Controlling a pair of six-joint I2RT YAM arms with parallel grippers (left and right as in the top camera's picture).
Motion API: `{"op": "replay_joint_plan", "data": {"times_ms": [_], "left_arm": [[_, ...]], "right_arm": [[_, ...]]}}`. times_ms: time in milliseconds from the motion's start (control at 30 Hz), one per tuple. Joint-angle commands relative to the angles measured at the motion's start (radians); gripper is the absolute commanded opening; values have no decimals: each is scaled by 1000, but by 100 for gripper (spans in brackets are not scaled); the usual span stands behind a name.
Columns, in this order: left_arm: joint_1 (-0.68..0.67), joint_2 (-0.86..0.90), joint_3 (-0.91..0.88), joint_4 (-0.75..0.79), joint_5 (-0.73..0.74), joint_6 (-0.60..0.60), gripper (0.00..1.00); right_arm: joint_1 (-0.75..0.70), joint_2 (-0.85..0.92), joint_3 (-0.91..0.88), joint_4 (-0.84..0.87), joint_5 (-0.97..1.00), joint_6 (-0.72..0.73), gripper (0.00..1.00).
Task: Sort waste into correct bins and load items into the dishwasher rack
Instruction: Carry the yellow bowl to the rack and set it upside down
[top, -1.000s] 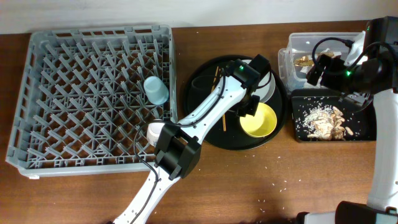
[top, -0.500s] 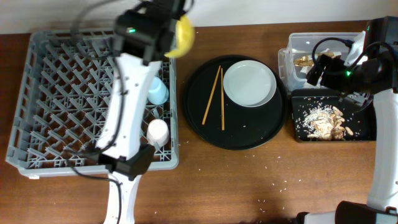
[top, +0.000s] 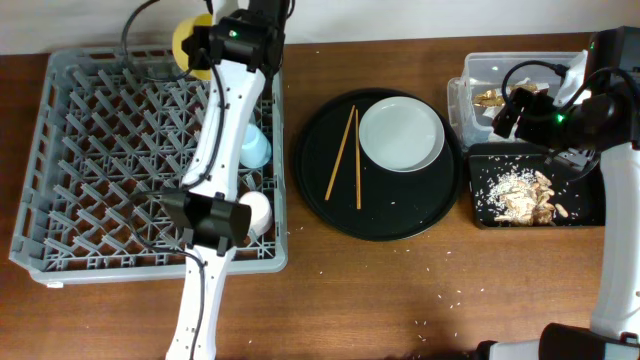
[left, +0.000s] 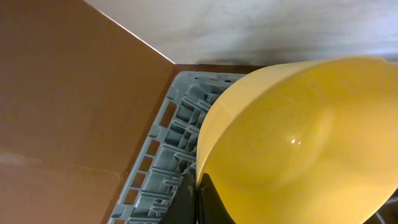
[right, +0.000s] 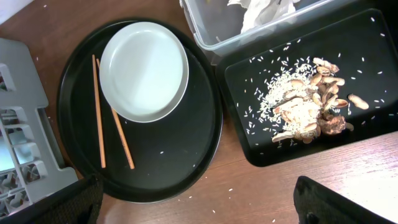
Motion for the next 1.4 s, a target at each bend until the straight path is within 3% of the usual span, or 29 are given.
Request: {"op": "replay_joint_plan", "data": {"times_ms": [0,633,733,800,1033,1367], "left_arm": [[-34,47,1,3,-6,11,1],[-43,157,-2,5,-4,11,1],[-50,157,-2,3,-277,11,0],[-71,157,-2,3,-372,11,0],[-111,159,-2,23,-303,-73,0],[-110,223,-2,59,-299,-73,0]], "right_arm": [[-2,3,12,0,12,-9,98],[-2,3,12,0,12,-10,99],[-2,3,12,0,12,-9,99],[-2,3,12,0,12,-10,99],[-2,3,12,0,12,-10,99],[-2,3,12,0,13,-10,98]]}}
